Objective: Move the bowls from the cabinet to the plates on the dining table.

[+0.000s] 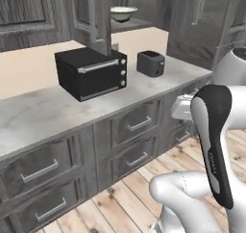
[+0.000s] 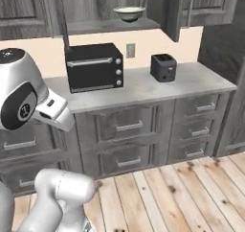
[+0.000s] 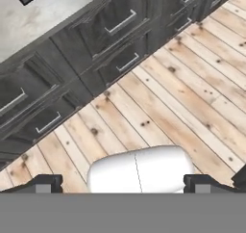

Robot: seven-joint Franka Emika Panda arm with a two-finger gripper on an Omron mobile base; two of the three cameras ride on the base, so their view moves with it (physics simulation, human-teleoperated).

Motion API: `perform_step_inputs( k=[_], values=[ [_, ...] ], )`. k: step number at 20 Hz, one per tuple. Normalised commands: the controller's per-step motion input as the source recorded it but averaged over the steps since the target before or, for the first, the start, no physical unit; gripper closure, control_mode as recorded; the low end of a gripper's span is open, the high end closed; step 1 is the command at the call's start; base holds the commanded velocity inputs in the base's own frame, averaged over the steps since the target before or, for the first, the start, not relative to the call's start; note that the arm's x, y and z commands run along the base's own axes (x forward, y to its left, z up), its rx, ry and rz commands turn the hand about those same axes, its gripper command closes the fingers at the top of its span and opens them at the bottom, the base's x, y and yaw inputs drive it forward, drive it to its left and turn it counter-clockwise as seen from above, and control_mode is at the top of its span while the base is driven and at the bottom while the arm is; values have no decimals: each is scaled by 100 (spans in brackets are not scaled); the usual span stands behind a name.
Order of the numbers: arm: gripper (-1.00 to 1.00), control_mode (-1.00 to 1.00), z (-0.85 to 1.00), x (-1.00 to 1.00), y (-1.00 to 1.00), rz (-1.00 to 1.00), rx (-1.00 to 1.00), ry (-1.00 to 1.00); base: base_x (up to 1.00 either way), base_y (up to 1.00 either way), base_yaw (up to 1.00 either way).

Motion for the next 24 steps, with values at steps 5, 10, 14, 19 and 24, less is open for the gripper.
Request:
perform_step_inputs(
  k=[5,10,14,19,24],
  values=[
    [-100,100,0,0,0,0,0,0,66,-84,22],
    [-100,100,0,0,0,0,0,0,65,-89,15],
    [-100,100,0,0,0,0,0,0,65,-22,28],
    [-100,100,0,0,0,0,0,0,62,-9,46],
    [-100,100,0,0,0,0,0,0,57,-27,47]
  ],
)
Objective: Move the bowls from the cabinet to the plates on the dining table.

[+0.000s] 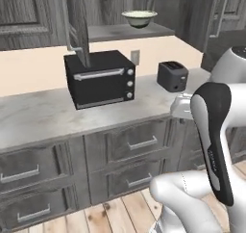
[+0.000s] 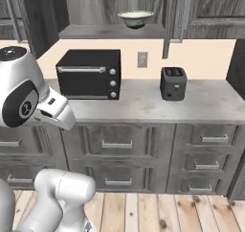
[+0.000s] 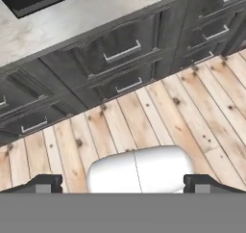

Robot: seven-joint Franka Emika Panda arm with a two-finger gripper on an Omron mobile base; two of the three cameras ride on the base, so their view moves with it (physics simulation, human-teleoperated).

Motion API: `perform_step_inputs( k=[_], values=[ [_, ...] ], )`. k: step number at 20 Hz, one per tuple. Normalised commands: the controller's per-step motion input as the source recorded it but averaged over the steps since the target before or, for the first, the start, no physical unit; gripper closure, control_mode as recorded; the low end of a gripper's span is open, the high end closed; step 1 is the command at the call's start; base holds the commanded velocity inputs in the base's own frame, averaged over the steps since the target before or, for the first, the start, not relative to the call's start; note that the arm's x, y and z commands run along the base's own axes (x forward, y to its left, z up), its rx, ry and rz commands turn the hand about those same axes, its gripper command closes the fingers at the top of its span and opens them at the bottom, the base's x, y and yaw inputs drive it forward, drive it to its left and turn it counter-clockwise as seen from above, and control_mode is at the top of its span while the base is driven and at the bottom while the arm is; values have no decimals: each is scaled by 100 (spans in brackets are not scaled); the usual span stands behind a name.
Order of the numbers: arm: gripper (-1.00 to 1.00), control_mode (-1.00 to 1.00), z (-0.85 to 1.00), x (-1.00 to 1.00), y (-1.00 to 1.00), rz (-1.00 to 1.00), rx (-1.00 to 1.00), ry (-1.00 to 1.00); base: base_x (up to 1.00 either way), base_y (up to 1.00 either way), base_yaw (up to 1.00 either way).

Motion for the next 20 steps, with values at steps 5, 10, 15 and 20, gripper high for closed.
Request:
perform_step_inputs(
  k=[5,10,15,20],
  values=[
    [-100,100,0,0,0,0,0,0,95,-72,37],
    [-100,100,0,0,0,0,0,0,100,-73,32],
    [-100,100,0,0,0,0,0,0,100,-46,14],
    [-100,100,0,0,0,0,0,0,74,-1,2]
  ],
)
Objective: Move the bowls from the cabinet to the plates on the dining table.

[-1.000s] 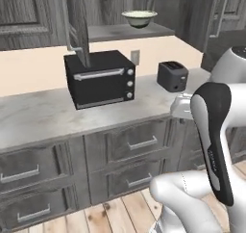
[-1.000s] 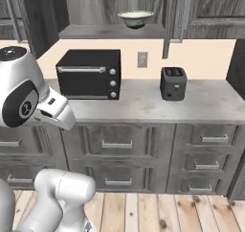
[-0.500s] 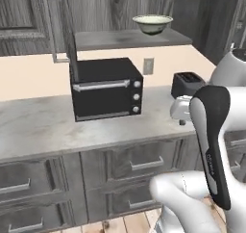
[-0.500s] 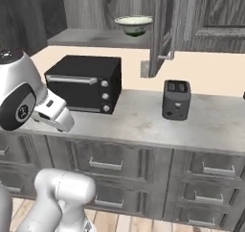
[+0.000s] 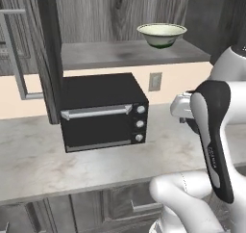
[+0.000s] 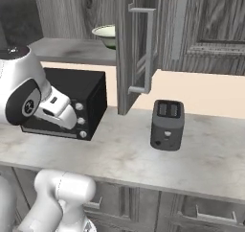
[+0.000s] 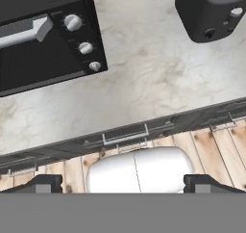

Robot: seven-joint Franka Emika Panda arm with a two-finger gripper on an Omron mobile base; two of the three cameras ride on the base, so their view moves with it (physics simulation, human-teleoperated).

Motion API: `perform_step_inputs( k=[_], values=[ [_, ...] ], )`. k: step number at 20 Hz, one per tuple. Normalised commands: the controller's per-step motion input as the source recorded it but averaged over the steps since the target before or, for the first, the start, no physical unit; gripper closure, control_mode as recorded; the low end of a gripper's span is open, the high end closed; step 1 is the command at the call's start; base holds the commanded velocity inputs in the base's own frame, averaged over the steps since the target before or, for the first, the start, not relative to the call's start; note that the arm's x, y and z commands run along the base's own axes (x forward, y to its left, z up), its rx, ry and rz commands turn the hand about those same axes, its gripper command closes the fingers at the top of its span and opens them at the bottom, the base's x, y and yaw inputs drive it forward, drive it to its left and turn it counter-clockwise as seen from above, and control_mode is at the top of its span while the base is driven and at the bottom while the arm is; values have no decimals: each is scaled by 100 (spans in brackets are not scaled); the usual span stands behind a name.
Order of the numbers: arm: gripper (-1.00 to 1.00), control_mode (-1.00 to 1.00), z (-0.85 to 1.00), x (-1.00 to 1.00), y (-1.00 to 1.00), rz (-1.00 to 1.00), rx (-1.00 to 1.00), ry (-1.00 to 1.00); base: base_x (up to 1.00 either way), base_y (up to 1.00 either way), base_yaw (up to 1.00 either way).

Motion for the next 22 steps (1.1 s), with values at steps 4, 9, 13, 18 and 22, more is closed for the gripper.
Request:
perform_step_inputs(
  k=[4,9,13,18,22],
  values=[
    [-100,100,0,0,0,0,0,0,87,4,1],
    [-100,100,0,0,0,0,0,0,64,3,1],
    [-100,100,0,0,0,0,0,0,10,4,-1],
    [-100,100,0,0,0,0,0,0,0,0,0],
    [-100,100,0,0,0,0,0,0,0,0,0]
  ],
)
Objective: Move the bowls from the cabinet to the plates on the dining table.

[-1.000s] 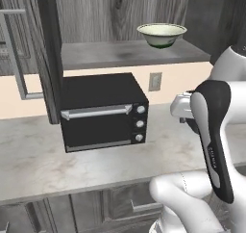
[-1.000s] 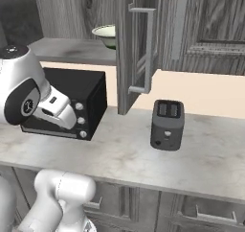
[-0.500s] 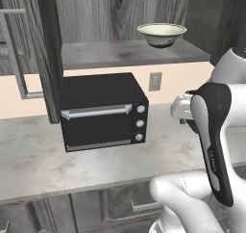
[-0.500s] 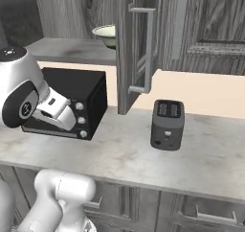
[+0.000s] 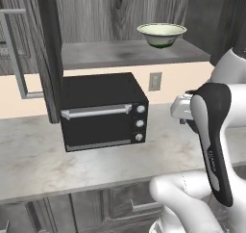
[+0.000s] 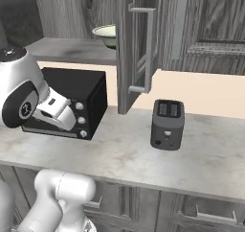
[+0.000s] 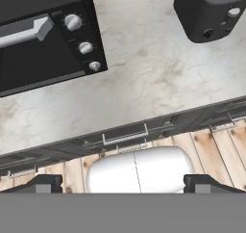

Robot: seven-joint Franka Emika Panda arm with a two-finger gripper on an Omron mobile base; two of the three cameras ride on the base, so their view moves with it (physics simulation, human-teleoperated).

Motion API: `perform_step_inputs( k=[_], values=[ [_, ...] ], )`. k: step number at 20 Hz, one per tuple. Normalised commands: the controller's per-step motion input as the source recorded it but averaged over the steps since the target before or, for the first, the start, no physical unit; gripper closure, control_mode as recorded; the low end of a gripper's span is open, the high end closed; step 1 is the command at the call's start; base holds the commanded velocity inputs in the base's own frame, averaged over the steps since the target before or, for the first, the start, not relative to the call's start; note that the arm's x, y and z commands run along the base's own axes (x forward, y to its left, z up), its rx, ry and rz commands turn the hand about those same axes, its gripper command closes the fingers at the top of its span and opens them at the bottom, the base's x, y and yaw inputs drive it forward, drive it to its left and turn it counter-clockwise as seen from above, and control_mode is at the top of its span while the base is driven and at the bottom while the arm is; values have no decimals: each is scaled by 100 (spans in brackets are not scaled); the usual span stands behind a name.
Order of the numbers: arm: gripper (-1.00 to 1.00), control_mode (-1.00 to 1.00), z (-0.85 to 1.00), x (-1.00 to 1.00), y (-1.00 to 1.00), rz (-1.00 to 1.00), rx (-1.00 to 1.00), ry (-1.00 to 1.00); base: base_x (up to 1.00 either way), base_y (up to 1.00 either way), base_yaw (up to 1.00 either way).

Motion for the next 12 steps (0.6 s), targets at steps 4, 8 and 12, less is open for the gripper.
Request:
perform_step_inputs(
  k=[4,8,12],
  values=[
    [-100,100,0,0,0,0,0,0,0,5,0],
    [-100,-100,5,3,29,0,0,-1,0,0,0],
    [-100,-100,10,15,41,0,0,-5,0,0,0]
  ],
)
